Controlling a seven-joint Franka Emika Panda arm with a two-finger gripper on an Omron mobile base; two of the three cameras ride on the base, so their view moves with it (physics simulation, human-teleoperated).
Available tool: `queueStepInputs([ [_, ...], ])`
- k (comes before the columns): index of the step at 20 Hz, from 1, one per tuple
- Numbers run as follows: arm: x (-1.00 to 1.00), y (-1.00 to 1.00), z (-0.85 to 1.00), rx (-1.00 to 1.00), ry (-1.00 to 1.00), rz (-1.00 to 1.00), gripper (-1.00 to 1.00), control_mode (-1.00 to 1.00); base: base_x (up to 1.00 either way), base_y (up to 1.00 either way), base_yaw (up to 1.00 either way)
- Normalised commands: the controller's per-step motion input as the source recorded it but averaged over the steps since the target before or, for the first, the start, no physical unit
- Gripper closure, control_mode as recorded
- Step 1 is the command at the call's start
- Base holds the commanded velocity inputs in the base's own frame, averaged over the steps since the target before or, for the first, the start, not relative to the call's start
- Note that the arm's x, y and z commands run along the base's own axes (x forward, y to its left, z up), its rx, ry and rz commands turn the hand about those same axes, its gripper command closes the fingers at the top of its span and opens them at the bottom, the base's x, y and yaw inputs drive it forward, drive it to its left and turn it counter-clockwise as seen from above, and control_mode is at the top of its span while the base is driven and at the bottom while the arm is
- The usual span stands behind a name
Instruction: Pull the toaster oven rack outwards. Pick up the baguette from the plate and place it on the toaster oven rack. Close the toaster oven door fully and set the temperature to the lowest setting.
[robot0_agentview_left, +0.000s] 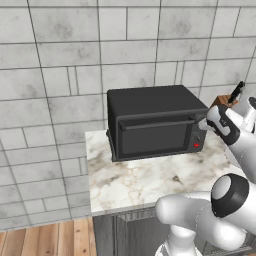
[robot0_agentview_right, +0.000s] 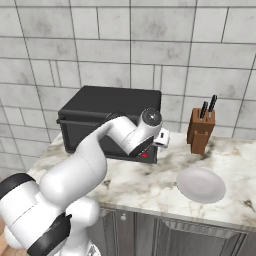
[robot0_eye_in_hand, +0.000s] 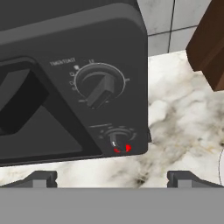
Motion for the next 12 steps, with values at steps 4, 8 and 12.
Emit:
queueStepInputs([
  [4, 0.0, 0.0, -0.01, 0.0, 0.0, 0.0, -1.0, -1.0, 0.0, 0.0, 0.0],
  [8, 0.07, 0.0, -0.09, 0.0, 0.0, 0.0, -1.0, -1.0, 0.0, 0.0, 0.0],
  [12, 0.05, 0.0, -0.11, 0.0, -0.09, 0.0, -1.0, -1.0, 0.0, 0.0, 0.0],
])
